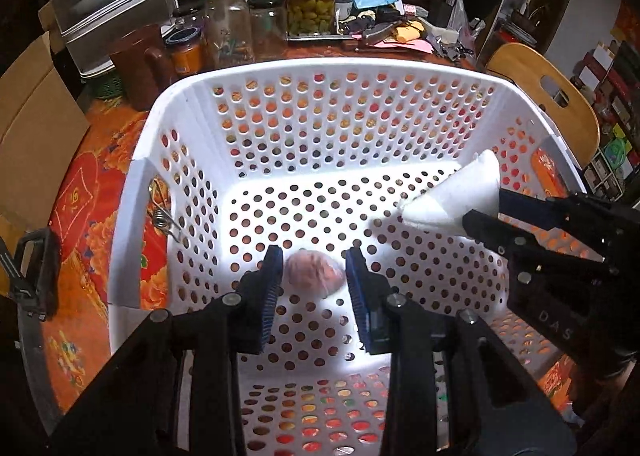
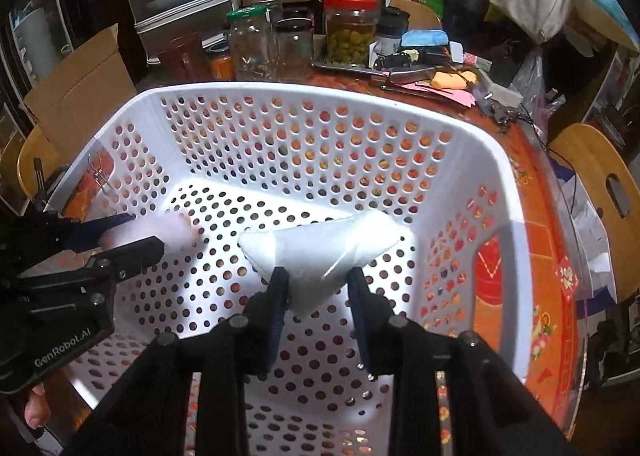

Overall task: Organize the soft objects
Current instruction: 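Carry the pink towel and white cloth into the basket and open both tools, then withdraw both tools from the basket back toward the remaining items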

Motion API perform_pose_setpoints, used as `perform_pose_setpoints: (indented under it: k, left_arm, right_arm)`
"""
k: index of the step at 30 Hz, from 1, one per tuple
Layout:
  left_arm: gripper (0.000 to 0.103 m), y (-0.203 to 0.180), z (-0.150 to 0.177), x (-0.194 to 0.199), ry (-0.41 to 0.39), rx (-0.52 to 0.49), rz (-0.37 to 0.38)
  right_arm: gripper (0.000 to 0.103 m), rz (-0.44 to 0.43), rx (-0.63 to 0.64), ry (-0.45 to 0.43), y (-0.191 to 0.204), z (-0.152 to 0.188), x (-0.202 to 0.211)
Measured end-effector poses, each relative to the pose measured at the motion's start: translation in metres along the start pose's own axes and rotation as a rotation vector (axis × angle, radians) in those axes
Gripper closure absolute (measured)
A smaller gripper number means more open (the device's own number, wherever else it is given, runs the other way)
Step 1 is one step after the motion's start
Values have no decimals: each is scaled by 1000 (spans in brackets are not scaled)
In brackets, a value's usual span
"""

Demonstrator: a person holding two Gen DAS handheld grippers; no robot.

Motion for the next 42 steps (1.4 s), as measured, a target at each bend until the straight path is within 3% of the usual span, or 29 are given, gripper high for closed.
perform_pose_setpoints:
  k: [4, 7, 13, 19, 30, 35, 42]
  left_arm:
    - [45, 1, -1, 13, -36, 5, 13]
    - [21, 1, -2, 30, -79, 9, 8]
    - [8, 3, 0, 86, -200, 10, 33]
    - [1, 1, 20, 137, -274, -17, 38]
    - [1, -2, 74, 214, -353, -21, 17]
    - [1, -9, 101, 229, -364, -54, -14]
    - [1, -15, 153, 220, -341, -51, 15]
  right_arm:
    - [49, 3, -4, -5, -1, 1, 3]
    - [43, -18, -6, -29, 0, 1, 12]
    - [11, -43, -23, -121, -3, 1, 54]
    - [0, -41, -30, -192, -10, 15, 90]
    - [0, -26, -14, -278, -6, 53, 142]
    - [0, -9, -25, -302, -3, 71, 164]
    - [0, 16, -12, -336, 8, 114, 181]
Point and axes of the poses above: each gripper's, at about its wrist camera, not at the fingertips, and x roughly against the way its jaws point, y to its left, z to its underside, the point moved 3 cm from there along -x, roughly the way its jaws point, and after that the axes turned 6 degrees about -y, right-handed, at the moved point
